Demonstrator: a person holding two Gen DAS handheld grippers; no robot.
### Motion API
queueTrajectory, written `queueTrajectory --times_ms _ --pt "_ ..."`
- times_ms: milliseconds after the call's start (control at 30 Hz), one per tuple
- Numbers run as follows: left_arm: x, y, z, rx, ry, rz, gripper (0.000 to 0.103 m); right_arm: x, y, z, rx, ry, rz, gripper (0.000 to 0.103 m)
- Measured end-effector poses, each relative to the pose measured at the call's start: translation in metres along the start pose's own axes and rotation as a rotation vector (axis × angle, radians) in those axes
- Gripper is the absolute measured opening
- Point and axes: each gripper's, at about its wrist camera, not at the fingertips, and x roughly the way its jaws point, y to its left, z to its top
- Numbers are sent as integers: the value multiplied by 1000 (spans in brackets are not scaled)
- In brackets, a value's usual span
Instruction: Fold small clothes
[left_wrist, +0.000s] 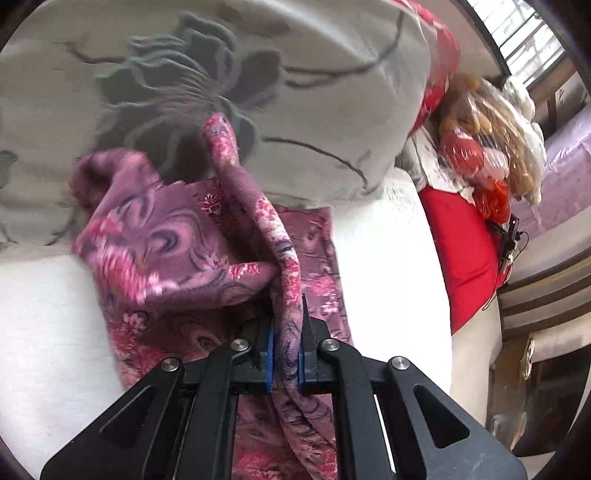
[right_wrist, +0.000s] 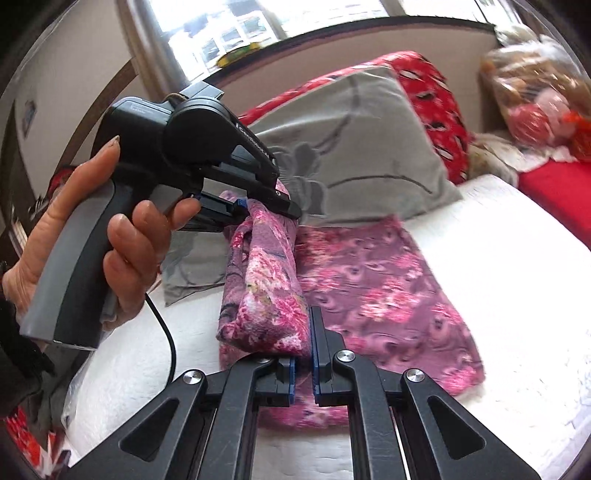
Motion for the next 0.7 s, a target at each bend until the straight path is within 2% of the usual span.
queueTrajectory --times_ms 200,300,367,433,533,600,633,700 --pt "45 -28 0 32 69 49 7 2 -46 0 116 20 -28 6" --pt "64 -28 -3 17 108 65 15 10 -69 -6 190 59 -33 6" --pt "69 -25 -4 -24 131 35 24 19 -83 -12 235 99 -33 7" --pt "66 -15 -8 -98 147 -67 24 28 -95 -19 279 138 -38 12" --pt "37 10 -12 -182 90 -176 24 39 -109 -27 340 194 -43 16" --pt "14 29 -15 -182 35 -165 25 38 -118 -29 372 221 -38 18" --pt "-1 44 -18 -181 -4 -136 28 33 -120 -27 376 221 -36 19" --pt "-22 71 -26 -188 -64 -82 34 18 -123 -20 367 180 -57 25"
